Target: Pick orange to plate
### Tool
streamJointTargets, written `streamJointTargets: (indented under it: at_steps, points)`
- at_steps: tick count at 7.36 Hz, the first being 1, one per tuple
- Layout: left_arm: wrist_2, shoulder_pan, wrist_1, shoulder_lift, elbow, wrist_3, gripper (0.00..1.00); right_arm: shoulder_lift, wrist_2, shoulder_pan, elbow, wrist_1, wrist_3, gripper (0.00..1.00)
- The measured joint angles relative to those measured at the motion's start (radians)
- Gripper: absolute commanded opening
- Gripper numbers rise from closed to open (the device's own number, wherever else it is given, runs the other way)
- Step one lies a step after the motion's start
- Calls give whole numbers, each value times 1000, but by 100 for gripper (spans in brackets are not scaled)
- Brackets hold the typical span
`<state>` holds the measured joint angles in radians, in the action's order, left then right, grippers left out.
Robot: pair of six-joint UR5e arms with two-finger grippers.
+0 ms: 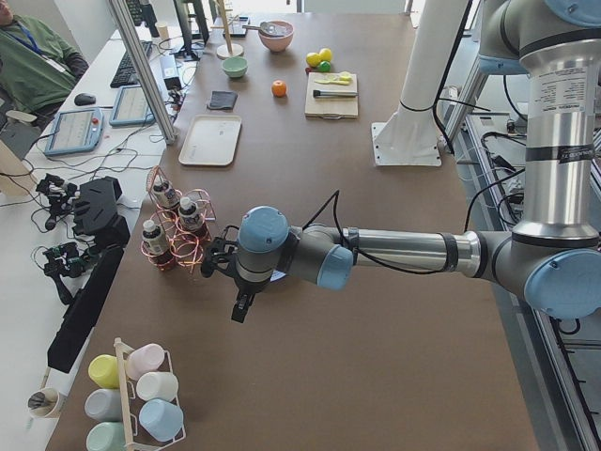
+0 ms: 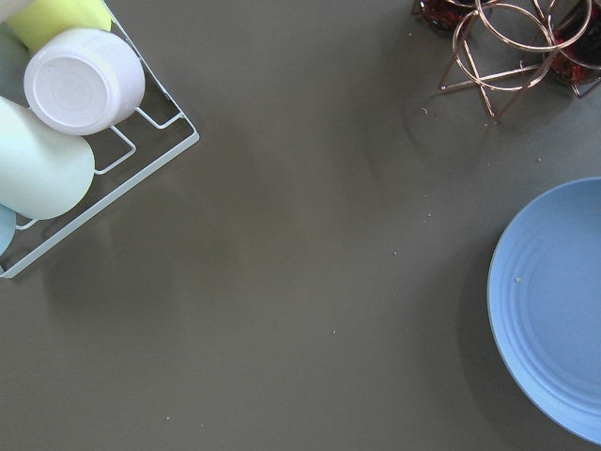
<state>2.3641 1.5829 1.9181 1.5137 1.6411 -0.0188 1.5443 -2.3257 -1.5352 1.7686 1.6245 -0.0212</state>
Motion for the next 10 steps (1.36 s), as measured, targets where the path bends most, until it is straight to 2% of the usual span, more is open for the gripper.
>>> streamJointTargets:
  at_steps: [2,4,6,8,10]
  points:
    - [14,-37,190,9,-100,-47,98,-3,2,2,-4,0,-2,100]
    - [39,-141,396,26,-176,-277,98,-5,3,5,-6,0,-2,100]
    - [18,-268,588,59,-261,-527,98,-5,4,7,-9,0,-2,100]
    - [-51,-386,684,95,-312,-681,98,-6,5,8,-10,0,-2,100]
    - [-70,-428,702,126,-355,-722,98,-5,5,9,-9,0,-2,100]
